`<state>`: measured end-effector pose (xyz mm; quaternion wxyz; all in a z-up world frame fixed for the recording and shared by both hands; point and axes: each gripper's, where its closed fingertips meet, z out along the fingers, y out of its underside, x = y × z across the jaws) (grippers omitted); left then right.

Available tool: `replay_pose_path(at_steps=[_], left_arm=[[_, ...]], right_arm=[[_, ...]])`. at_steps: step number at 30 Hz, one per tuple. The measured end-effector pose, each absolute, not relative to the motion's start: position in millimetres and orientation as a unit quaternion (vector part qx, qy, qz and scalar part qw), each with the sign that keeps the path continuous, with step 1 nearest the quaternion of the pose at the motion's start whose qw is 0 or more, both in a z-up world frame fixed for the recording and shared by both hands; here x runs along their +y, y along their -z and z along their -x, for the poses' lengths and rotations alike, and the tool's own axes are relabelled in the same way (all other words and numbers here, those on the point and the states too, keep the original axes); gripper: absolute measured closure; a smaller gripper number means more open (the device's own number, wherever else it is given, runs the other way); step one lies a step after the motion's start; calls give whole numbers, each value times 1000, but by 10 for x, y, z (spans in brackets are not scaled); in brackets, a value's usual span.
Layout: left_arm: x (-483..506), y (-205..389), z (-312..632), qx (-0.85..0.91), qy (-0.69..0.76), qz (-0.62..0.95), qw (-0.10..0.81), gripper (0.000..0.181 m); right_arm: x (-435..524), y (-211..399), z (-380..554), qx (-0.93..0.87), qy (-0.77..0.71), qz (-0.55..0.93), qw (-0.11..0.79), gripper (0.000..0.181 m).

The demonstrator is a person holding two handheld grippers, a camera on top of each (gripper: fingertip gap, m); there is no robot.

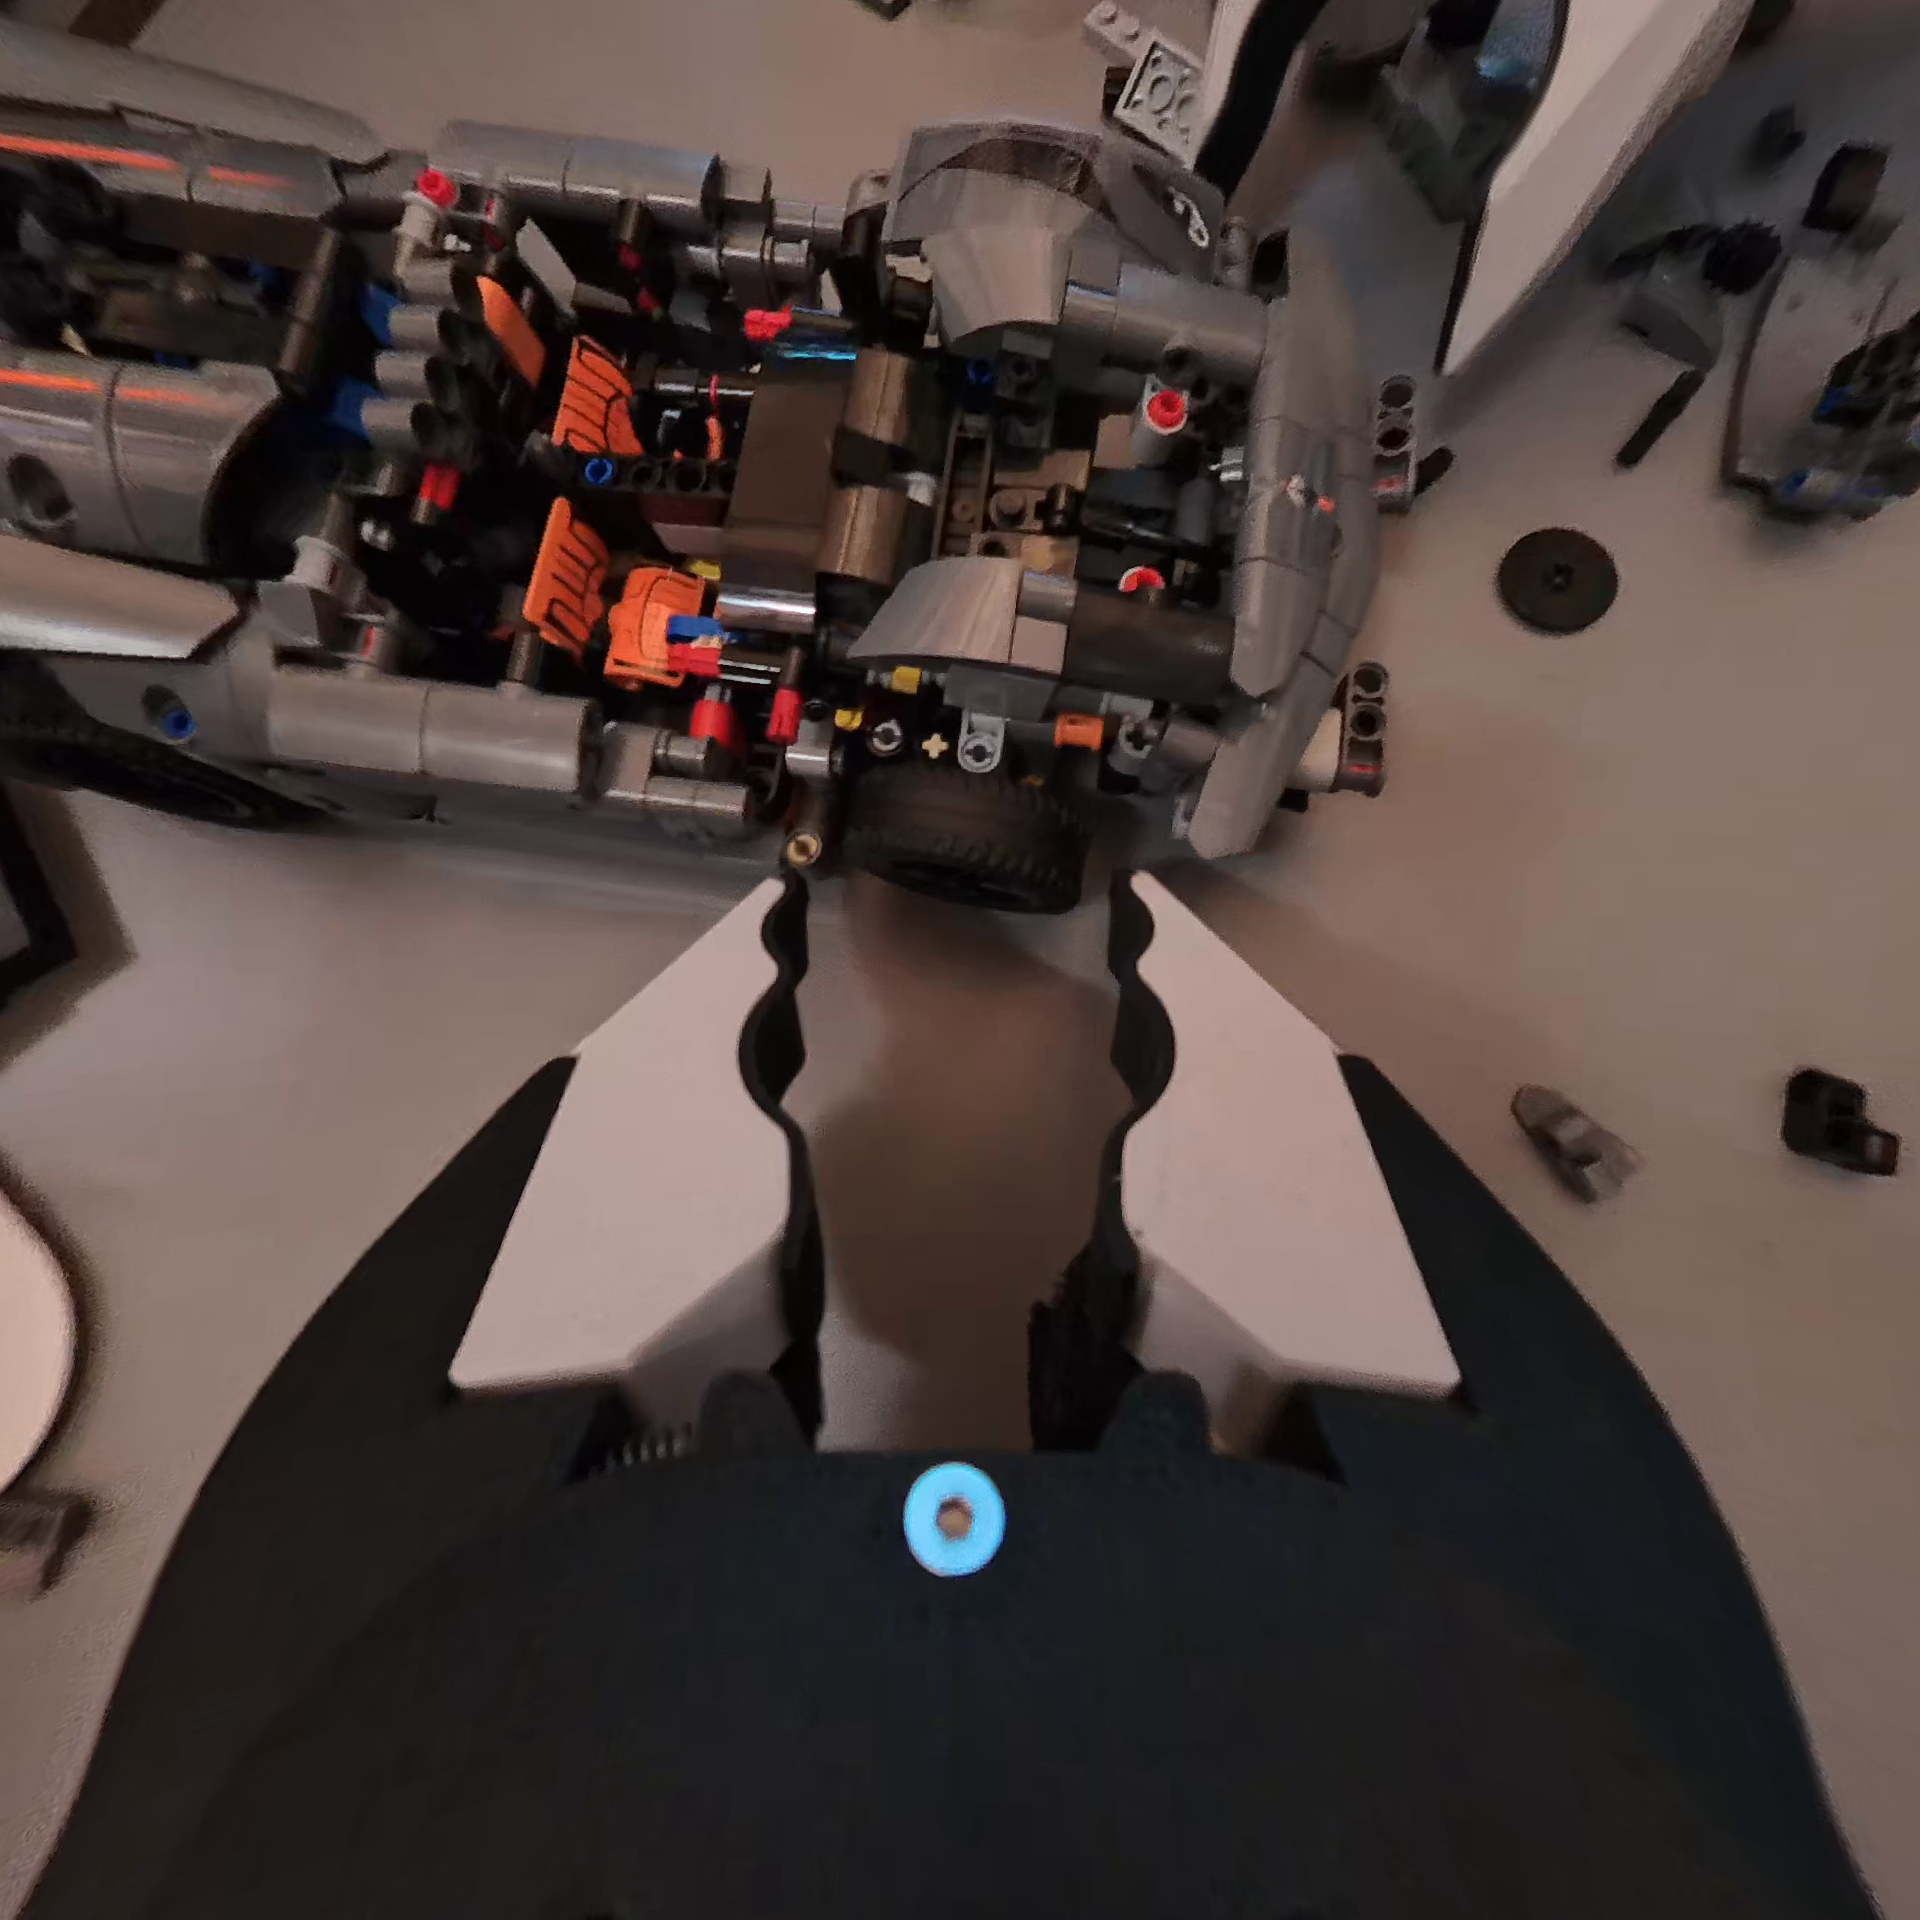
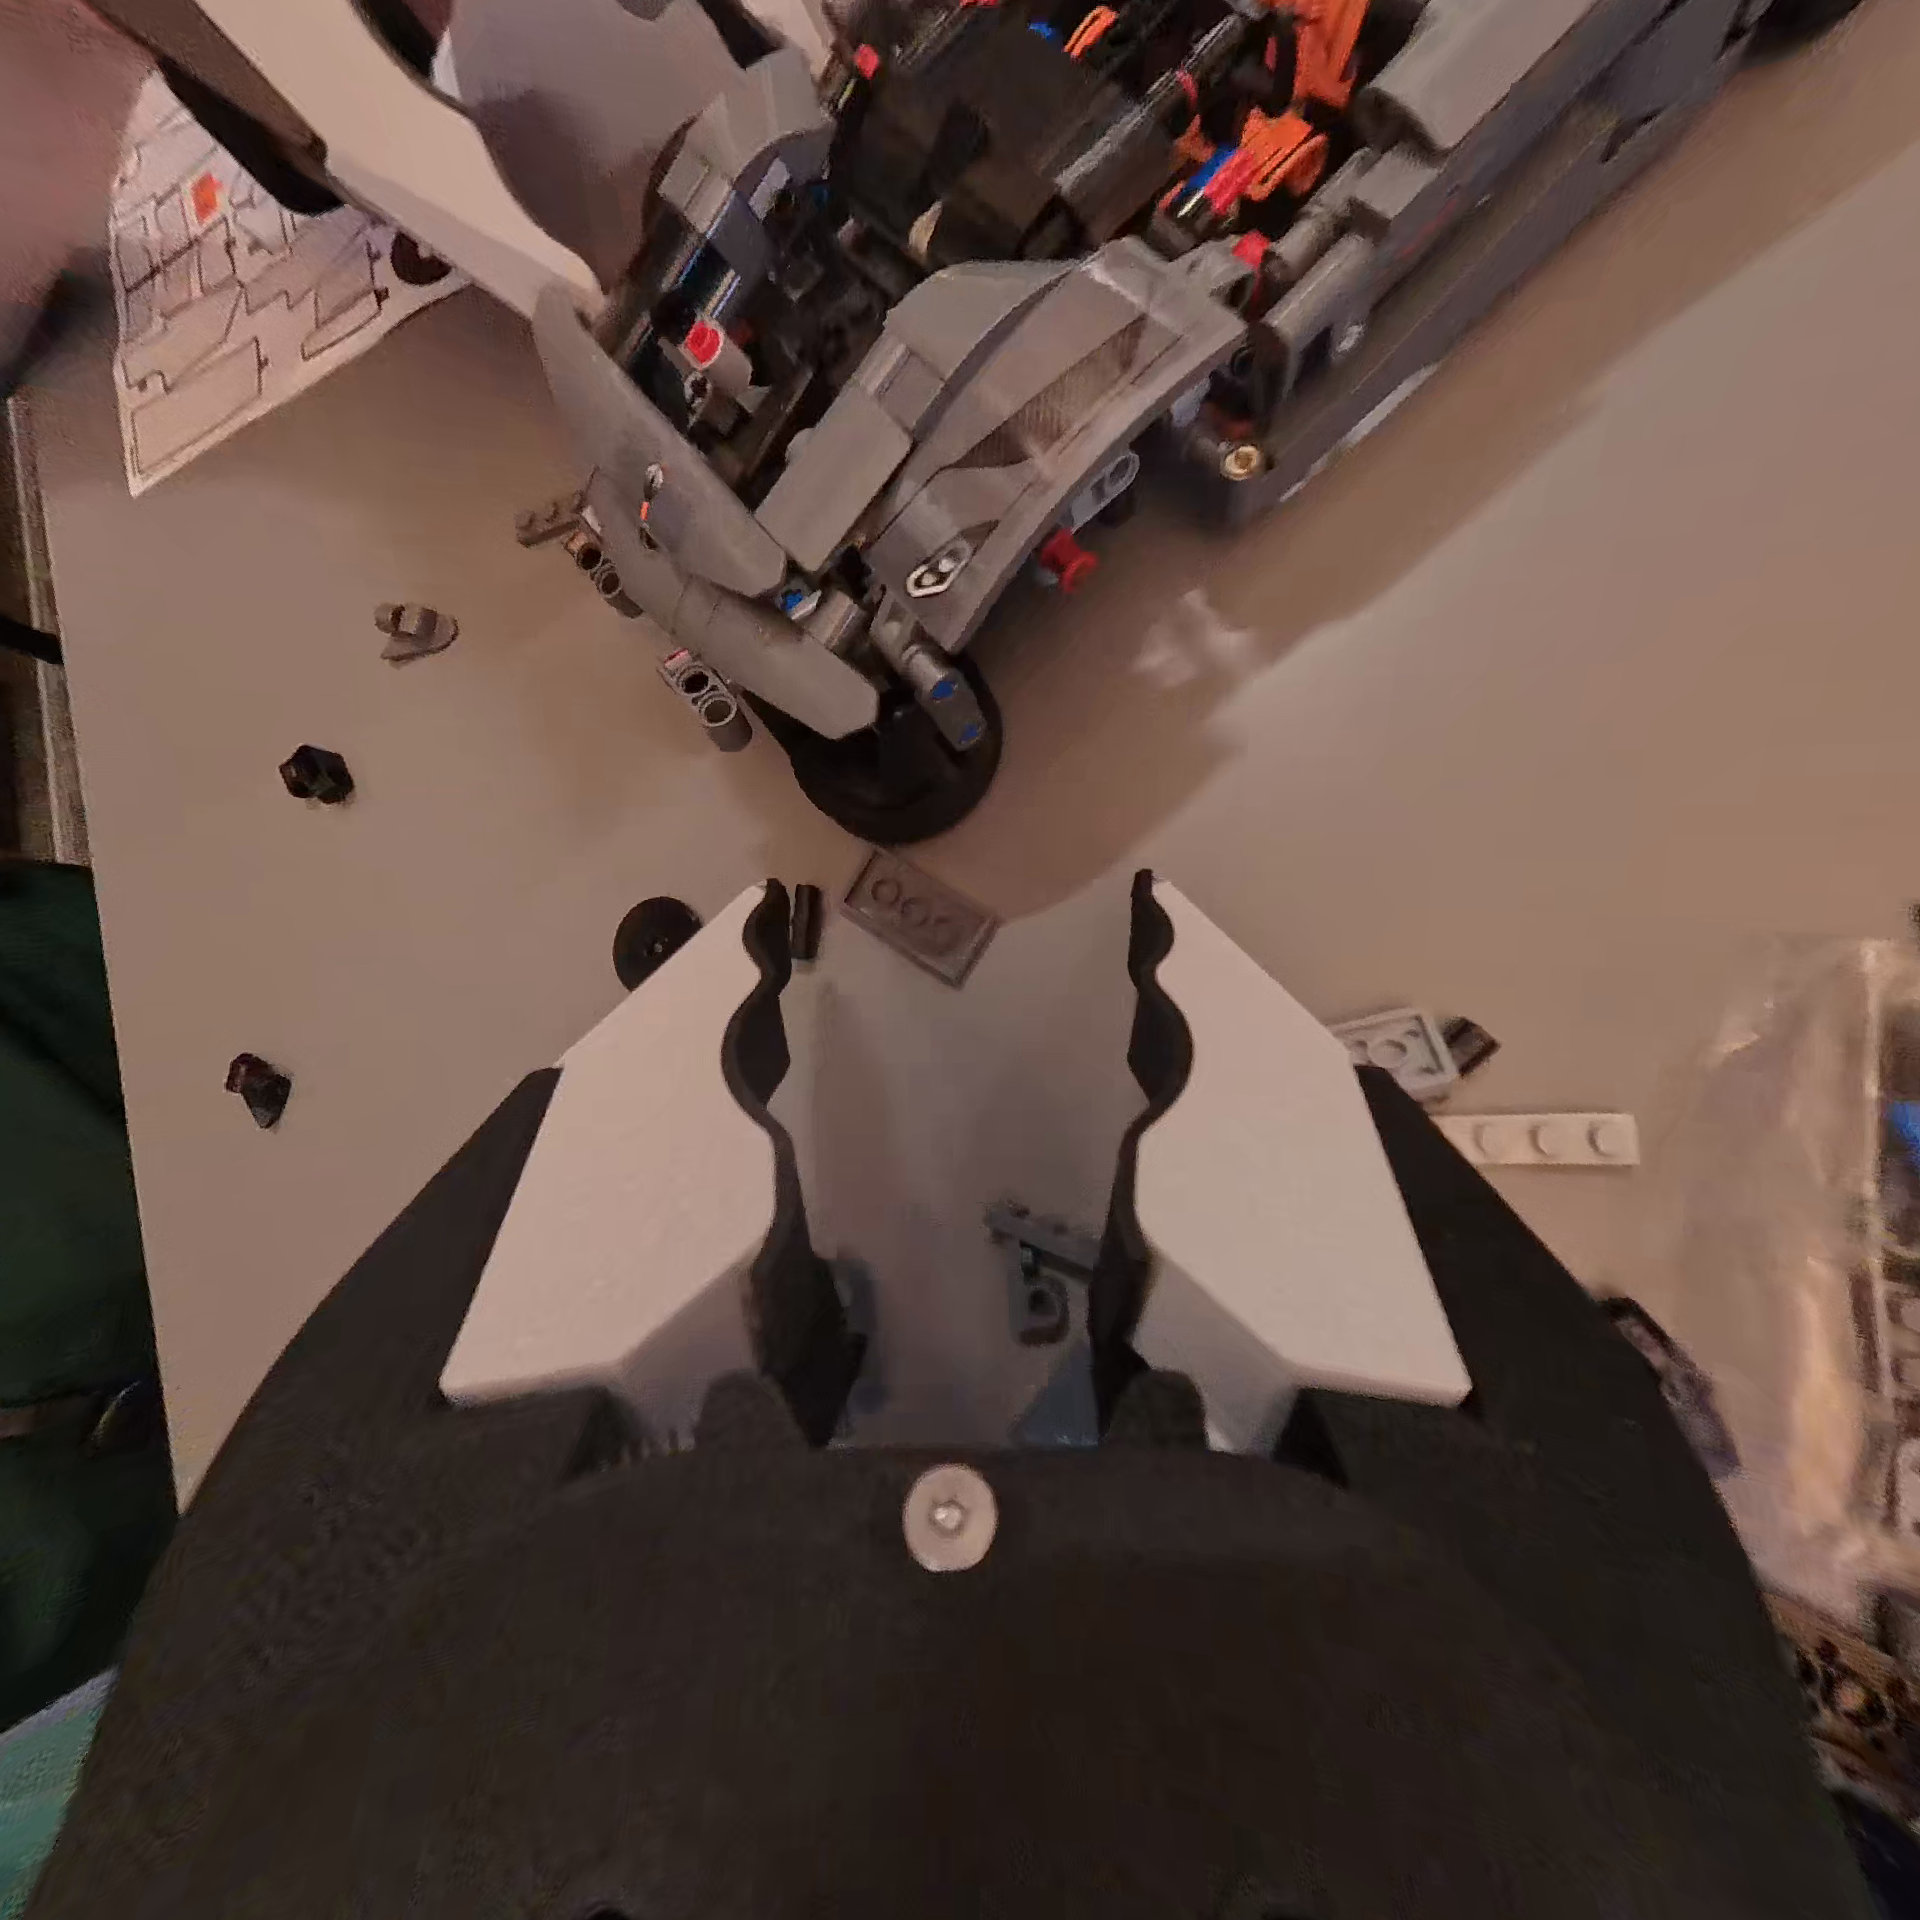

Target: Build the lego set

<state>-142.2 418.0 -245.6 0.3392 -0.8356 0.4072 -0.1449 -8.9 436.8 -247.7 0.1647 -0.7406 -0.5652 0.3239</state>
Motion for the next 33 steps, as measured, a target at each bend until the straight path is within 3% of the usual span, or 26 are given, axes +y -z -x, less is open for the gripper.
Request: replay_pose_path(at_steps=[8, 11, 15, 19, 25, 33], left_arm=[[4184, 2443, 1345, 397, 198, 826, 347, 146], [4203, 2464, 1353, 403, 180, 826, 351, 142], [4216, 2402, 1404, 409, 152, 823, 365, 118], [4217, 2419, 1390, 472, 79, 787, 388, 113], [4284, 2490, 1362, 506, 7, 764, 400, 124], [4296, 2424, 1337, 548, -69, 714, 430, 125]], right_arm=[[4310, 2557, 242, -599, -291, 716, 208, 116], [4306, 2567, 281, -604, -277, 715, 218, 113], [4302, 2585, 343, -612, -262, 706, 240, 118], [4287, 2598, 418, -615, -256, 701, 254, 119], [4287, 2605, 441, -615, -249, 699, 266, 124], [4300, 2603, 439, -613, -255, 697, 271, 128]])
